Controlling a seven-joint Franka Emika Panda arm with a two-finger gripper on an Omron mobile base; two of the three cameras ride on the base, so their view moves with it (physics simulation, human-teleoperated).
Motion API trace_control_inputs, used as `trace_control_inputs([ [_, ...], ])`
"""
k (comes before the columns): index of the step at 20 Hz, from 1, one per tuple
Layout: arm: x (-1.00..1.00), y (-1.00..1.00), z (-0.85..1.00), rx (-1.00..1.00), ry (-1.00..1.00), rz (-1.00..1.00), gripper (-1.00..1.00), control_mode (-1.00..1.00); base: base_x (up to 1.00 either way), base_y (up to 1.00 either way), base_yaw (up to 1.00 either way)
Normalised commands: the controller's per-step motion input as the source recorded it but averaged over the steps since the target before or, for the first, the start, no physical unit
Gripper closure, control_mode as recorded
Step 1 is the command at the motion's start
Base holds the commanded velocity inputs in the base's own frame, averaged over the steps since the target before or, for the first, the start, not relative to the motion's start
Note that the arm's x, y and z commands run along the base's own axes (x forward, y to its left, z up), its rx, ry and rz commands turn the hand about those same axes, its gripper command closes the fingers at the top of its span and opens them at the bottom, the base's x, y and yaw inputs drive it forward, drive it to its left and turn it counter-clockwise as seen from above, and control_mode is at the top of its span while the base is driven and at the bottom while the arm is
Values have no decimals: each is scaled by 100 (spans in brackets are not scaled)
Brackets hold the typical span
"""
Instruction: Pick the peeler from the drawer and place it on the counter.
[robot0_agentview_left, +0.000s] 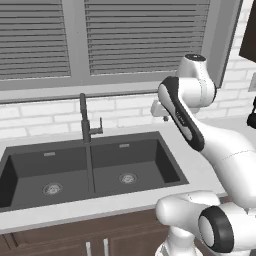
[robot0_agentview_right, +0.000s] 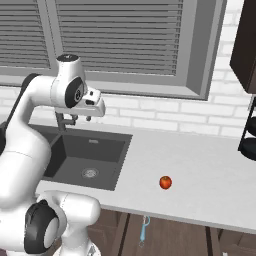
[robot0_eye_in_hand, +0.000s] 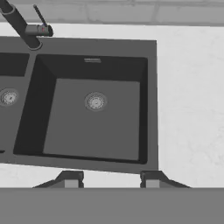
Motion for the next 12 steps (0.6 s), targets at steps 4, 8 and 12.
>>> trace_control_inputs([
  [4,-37,-1,0,0,-1,0,-100,-100,0,0,0],
  [8,-98,0,0,0,-10,0,-100,-100,0,0,0],
  [12,-91,0,-6,1,-5,0,-100,-100,0,0,0],
])
